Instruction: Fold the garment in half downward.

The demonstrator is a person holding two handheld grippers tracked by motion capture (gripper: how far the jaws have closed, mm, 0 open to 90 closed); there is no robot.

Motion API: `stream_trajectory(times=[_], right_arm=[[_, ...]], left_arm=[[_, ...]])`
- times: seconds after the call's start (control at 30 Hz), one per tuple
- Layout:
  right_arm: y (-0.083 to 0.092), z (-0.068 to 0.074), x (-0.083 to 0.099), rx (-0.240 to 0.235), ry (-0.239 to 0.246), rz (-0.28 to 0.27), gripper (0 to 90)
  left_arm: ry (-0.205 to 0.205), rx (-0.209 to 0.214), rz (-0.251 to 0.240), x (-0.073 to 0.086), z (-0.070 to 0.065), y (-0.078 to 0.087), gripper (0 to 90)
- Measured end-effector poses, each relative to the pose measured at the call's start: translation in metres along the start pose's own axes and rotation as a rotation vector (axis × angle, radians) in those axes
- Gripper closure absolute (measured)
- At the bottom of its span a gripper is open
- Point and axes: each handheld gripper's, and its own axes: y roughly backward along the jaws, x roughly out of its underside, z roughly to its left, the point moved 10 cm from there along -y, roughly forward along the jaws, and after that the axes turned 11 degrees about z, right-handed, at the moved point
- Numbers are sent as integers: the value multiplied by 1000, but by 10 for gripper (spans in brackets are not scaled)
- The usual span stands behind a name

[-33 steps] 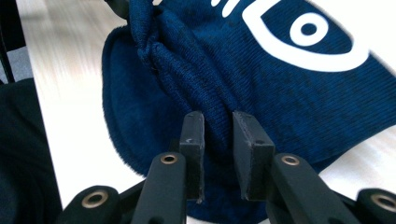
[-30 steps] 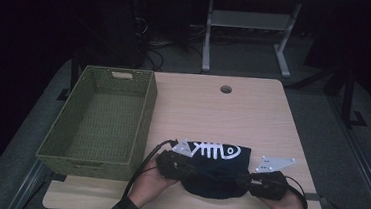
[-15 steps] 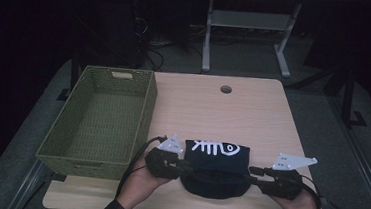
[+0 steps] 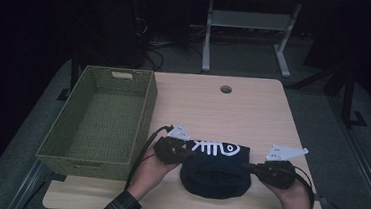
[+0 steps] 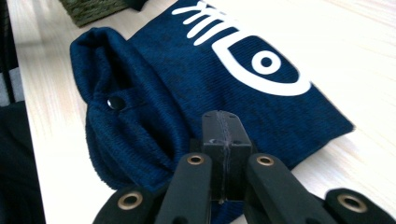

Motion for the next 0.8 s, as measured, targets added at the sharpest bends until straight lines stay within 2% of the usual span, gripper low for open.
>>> stream_trajectory(times=[0.2,0.33,0.43,0.47,0.6,0.7,0.77,0.8], right_arm=[[-8,12,4,-32,10,24,898],[-15,17,9,-46,22,44,899],[-20,20,15,-56,23,62,899],[-22,21,17,-58,18,72,899],[-27,24,21,-59,24,76,899],[-32,30,24,-61,32,88,899],[-37,35,24,-68,43,97,899],[-39,39,24,-71,51,104,899]], left_arm=[[11,-34,10,-15,18,-15,898],[9,-45,47,-15,28,-30,899],[2,-45,77,-12,33,-40,899],[12,-42,72,-13,33,-43,899],[12,-34,89,-14,36,-54,899],[-7,-32,111,-15,38,-60,900],[-1,-25,105,-18,38,-64,900],[-17,-25,119,-17,40,-65,900]])
